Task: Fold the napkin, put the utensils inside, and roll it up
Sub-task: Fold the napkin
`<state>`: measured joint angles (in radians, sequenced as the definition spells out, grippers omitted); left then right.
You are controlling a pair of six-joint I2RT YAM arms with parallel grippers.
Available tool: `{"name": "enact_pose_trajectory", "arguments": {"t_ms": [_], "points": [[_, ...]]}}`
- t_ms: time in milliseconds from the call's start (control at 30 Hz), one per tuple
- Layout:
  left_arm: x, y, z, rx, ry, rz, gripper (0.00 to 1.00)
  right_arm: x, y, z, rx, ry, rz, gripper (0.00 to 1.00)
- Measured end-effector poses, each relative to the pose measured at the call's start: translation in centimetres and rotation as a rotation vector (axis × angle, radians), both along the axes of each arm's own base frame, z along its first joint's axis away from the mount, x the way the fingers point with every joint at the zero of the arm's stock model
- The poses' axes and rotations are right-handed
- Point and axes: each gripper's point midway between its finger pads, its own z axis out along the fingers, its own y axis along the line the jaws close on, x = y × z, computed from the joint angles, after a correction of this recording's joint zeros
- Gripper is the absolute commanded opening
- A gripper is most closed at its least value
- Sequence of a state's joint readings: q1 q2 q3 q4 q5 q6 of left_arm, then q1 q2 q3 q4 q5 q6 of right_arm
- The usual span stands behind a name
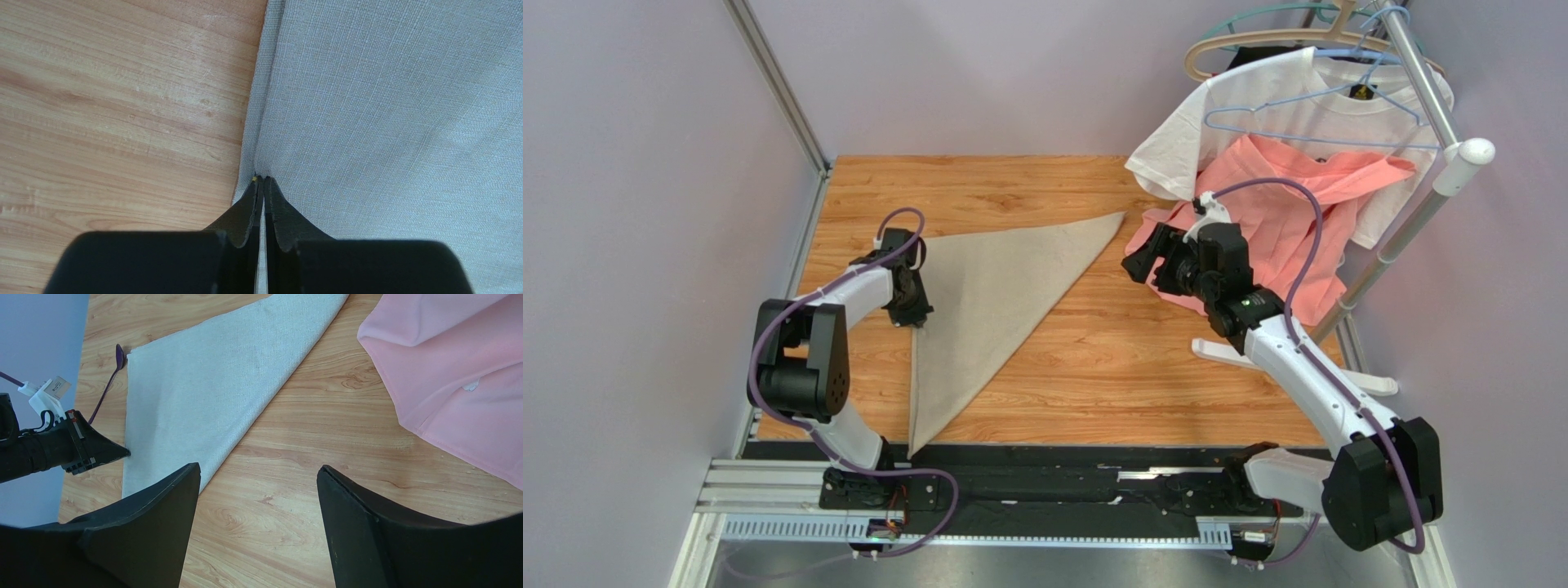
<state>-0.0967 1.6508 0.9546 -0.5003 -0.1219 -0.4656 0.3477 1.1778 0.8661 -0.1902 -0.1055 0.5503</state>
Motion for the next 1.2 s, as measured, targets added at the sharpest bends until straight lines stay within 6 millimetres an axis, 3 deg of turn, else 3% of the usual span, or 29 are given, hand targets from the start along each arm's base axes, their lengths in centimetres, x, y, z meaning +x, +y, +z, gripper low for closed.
{"name": "enact_pose_trajectory", "arguments": {"t_ms": [700,1067,1200], "points": [[-0.2,-0.1,0.0,0.005,0.006,-0.014,0.13,-0.2,-0.2,-0.3,-0.007,0.014,-0.001,0.74],[-0.5,-0.1,0.2,0.027,0.012,-0.021,0.01,-0.2,-0.2,-0.3,-0.008,0.014,-0.001,0.74],[-0.7,-0.2,1.0,0.031,-0.001,-0.025,0.01,-0.2,-0.2,-0.4,-0.010,0.015,0.000,0.74]]}}
